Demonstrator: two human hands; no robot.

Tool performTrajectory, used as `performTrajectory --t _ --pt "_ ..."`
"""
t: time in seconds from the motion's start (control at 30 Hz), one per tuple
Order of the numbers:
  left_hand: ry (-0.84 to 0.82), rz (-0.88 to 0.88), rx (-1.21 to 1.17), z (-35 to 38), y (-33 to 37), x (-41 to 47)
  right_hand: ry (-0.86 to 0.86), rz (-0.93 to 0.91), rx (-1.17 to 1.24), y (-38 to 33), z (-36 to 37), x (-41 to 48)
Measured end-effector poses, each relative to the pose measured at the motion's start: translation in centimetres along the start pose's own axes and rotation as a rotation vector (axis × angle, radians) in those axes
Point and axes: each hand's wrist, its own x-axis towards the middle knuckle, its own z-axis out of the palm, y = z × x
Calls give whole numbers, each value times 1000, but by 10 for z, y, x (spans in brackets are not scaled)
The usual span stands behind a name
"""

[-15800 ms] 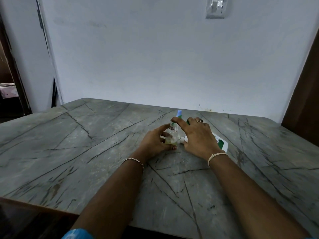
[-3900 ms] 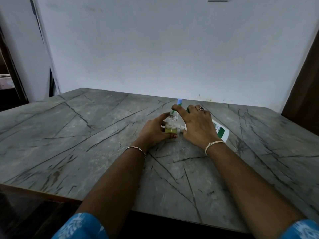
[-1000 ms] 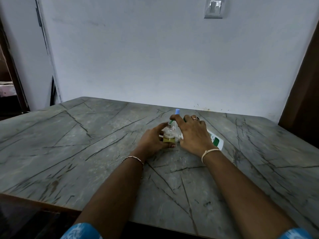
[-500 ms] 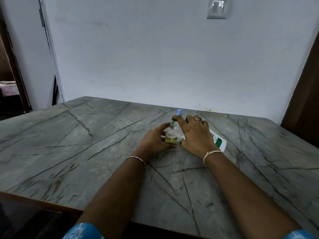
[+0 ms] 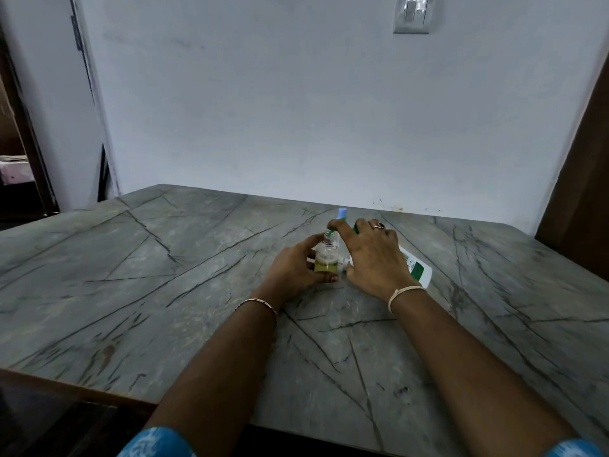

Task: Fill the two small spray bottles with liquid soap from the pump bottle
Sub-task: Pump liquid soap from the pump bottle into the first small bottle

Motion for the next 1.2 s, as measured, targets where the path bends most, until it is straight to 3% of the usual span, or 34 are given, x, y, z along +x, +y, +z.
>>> performTrajectory --t 1.2 --pt "2 -2 50 -1 3 -1 33 -22 -30 2 4 1"
